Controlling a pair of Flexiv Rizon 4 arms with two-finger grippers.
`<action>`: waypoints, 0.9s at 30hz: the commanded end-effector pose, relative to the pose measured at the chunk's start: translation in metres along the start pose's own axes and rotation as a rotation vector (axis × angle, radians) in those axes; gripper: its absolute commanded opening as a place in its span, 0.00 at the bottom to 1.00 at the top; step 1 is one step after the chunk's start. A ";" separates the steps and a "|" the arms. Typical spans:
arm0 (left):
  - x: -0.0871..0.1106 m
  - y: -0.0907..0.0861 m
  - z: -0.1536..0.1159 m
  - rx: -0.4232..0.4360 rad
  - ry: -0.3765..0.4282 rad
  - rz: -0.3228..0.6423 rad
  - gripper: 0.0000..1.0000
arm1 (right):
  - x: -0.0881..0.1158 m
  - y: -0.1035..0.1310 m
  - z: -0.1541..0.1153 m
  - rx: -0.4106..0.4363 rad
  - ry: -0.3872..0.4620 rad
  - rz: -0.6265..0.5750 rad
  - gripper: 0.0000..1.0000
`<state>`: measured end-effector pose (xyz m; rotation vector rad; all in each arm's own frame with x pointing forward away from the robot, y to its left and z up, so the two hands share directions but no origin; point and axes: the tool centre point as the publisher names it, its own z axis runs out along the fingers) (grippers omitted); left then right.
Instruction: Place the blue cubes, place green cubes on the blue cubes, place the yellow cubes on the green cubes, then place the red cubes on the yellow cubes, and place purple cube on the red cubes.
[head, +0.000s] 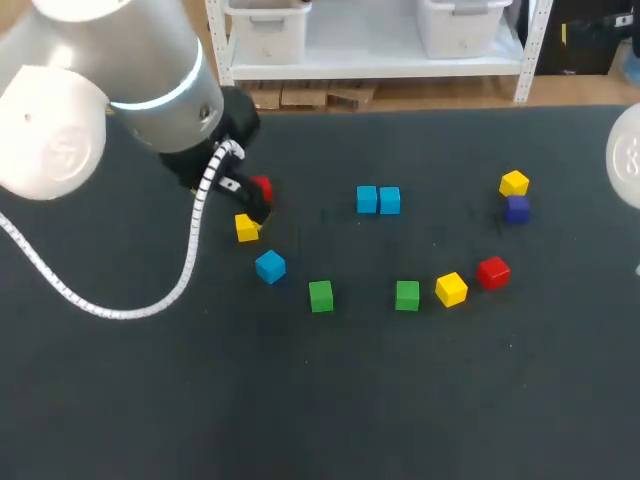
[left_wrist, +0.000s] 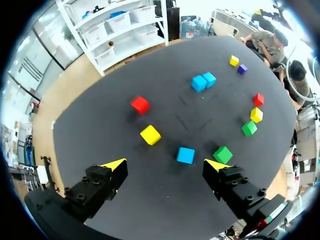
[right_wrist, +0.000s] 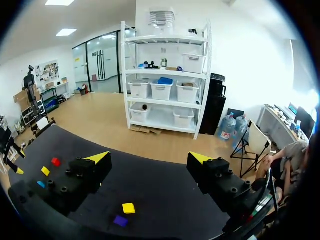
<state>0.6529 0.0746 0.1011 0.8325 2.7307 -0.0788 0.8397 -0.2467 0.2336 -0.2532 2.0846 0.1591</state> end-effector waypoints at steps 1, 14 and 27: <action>-0.004 -0.002 0.024 0.028 0.016 0.027 1.00 | 0.000 -0.001 0.000 -0.002 0.000 -0.001 1.00; -0.005 -0.017 0.054 0.019 0.131 0.156 1.00 | 0.000 -0.001 0.000 -0.002 0.000 -0.001 1.00; 0.013 -0.024 0.084 0.099 0.183 0.185 1.00 | 0.000 -0.001 0.000 -0.002 0.000 -0.001 1.00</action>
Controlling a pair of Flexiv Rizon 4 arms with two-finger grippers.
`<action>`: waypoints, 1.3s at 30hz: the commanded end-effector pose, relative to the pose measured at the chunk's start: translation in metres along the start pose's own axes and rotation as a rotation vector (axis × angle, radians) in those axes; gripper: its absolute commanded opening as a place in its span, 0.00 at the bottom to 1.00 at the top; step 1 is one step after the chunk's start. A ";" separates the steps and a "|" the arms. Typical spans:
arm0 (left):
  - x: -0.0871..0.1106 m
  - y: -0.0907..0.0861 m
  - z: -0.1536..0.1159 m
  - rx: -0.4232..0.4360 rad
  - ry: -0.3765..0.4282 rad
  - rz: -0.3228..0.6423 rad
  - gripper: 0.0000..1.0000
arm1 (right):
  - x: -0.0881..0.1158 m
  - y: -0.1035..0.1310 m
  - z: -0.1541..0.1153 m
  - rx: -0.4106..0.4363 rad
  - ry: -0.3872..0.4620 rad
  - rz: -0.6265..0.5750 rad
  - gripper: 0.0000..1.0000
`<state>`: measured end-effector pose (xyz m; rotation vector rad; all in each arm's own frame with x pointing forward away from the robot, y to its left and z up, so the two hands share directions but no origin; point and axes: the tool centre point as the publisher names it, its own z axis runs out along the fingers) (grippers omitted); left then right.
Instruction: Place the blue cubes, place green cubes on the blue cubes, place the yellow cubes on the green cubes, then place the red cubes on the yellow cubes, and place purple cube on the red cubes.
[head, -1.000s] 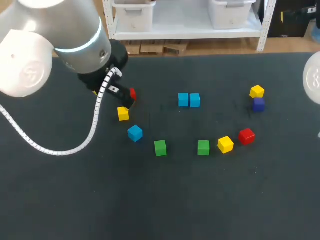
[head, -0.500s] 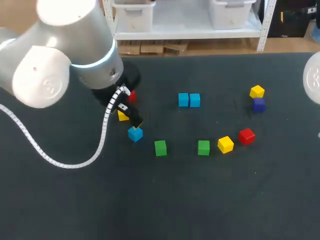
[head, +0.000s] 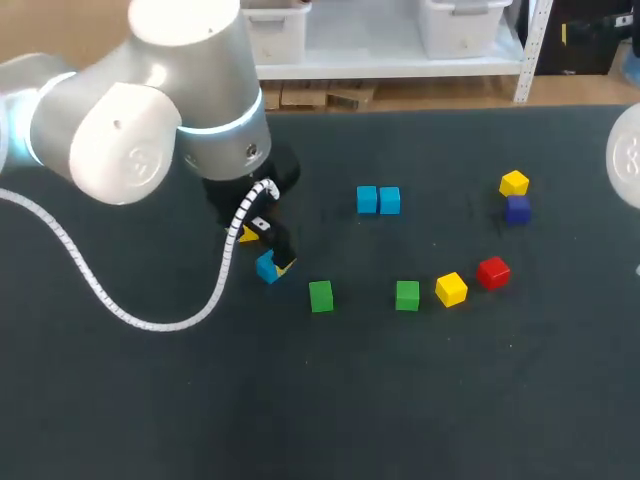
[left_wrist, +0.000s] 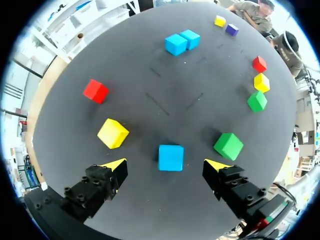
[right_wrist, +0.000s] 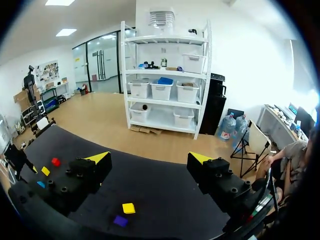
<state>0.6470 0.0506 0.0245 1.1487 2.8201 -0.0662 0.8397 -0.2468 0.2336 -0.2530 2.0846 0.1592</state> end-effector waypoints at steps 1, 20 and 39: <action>-0.002 0.002 0.009 0.034 -0.003 0.017 1.00 | 0.000 -0.001 0.000 -0.002 0.000 -0.001 1.00; 0.000 -0.005 0.019 0.072 0.000 0.068 0.89 | 0.000 -0.001 0.000 -0.002 0.000 -0.001 1.00; 0.002 -0.007 0.026 0.095 0.030 0.089 0.00 | 0.000 -0.001 0.000 -0.002 0.000 -0.001 1.00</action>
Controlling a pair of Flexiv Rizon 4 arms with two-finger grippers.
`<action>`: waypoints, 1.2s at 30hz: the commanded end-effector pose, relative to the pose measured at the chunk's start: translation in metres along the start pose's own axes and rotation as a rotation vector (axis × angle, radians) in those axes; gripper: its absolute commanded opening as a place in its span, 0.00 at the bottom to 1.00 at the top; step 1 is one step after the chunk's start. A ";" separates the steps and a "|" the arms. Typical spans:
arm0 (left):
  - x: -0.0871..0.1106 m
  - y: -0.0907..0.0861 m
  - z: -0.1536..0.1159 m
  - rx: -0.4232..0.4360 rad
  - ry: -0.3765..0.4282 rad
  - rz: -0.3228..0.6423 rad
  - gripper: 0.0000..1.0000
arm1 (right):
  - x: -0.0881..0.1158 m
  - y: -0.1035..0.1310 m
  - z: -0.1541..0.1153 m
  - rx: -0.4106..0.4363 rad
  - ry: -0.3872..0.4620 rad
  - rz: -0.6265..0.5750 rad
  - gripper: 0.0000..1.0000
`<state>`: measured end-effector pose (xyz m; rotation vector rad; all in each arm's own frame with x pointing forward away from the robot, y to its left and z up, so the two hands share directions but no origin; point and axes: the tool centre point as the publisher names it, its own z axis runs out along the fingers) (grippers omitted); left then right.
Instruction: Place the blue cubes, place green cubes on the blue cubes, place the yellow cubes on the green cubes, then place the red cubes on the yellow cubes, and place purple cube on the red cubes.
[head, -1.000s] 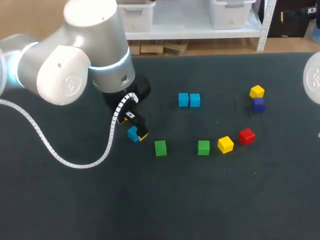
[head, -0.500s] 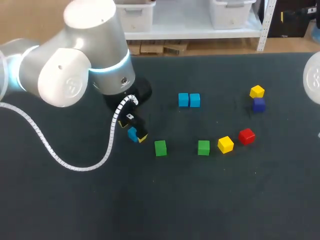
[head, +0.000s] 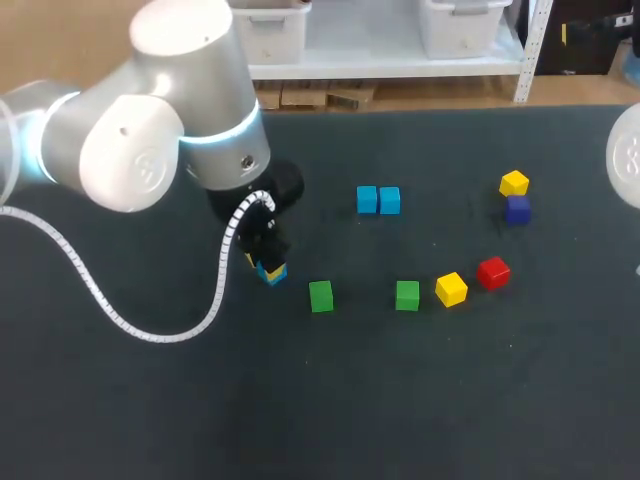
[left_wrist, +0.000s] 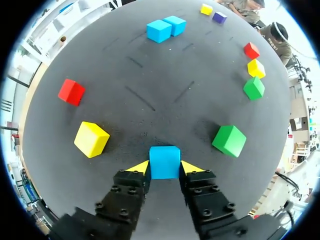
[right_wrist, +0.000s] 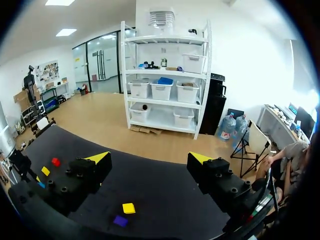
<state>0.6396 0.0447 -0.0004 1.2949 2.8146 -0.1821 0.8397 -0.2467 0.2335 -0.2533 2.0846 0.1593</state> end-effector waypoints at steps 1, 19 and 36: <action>-0.002 0.003 0.001 -0.006 0.004 0.007 0.00 | 0.000 -0.001 0.000 -0.001 0.000 -0.001 1.00; -0.008 0.029 -0.085 -0.116 -0.078 0.263 0.00 | 0.000 -0.001 0.000 -0.001 0.000 -0.001 1.00; -0.052 0.060 -0.103 -0.133 -0.097 0.396 0.00 | 0.000 -0.001 0.000 -0.001 0.000 -0.001 1.00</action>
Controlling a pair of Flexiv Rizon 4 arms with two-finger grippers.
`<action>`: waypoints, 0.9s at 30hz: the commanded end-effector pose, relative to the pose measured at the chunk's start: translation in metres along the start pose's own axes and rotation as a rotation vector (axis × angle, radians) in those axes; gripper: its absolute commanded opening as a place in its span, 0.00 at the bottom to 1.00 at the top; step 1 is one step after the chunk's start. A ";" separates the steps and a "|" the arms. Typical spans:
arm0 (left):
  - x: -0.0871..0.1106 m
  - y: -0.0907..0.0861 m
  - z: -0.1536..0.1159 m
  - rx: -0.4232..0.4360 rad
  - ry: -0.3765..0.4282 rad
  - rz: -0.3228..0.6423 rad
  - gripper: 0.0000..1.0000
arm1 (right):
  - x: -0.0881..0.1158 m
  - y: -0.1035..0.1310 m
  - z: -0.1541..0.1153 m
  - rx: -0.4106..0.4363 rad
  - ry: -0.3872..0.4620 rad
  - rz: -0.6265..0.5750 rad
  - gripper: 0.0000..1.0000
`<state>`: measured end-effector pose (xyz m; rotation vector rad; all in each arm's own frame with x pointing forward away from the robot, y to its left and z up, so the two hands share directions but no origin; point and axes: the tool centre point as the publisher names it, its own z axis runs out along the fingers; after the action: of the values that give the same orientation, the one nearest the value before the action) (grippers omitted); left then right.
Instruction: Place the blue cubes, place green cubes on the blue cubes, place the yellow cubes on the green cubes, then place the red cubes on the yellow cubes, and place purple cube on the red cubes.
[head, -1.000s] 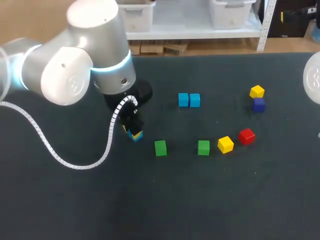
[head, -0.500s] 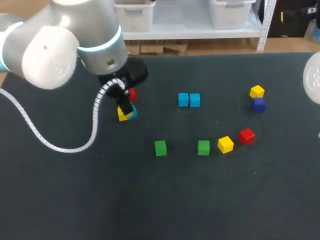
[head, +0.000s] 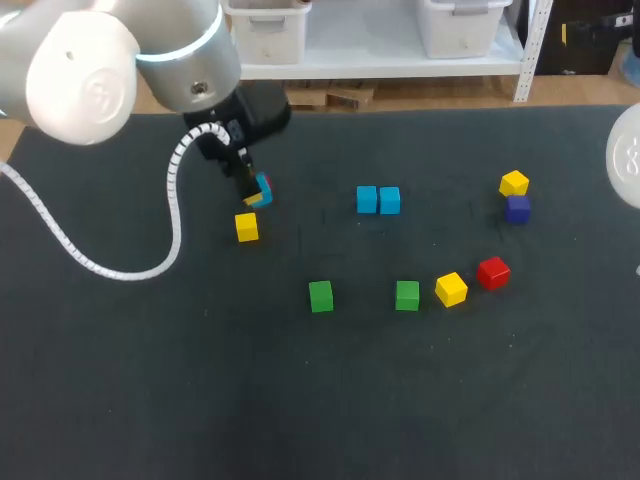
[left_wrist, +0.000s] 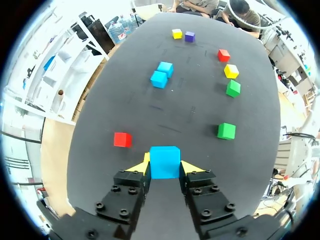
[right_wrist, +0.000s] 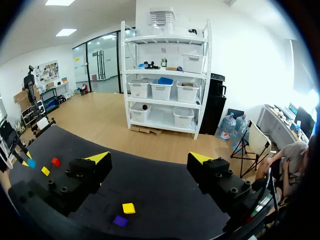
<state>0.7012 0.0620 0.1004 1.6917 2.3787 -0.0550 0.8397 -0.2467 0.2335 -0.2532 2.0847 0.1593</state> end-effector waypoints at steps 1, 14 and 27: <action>-0.012 0.021 0.004 0.004 0.021 0.012 0.00 | 0.000 -0.001 0.000 -0.001 0.000 -0.001 1.00; -0.040 0.058 0.006 0.010 0.042 0.088 0.00 | 0.000 -0.001 0.000 -0.001 0.000 -0.001 1.00; -0.058 0.052 0.006 0.165 0.033 0.252 0.00 | 0.000 -0.001 0.000 -0.001 0.000 -0.001 1.00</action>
<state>0.7608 0.0288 0.1099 2.0172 2.1939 -0.1153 0.8397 -0.2467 0.2336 -0.2533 2.0847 0.1593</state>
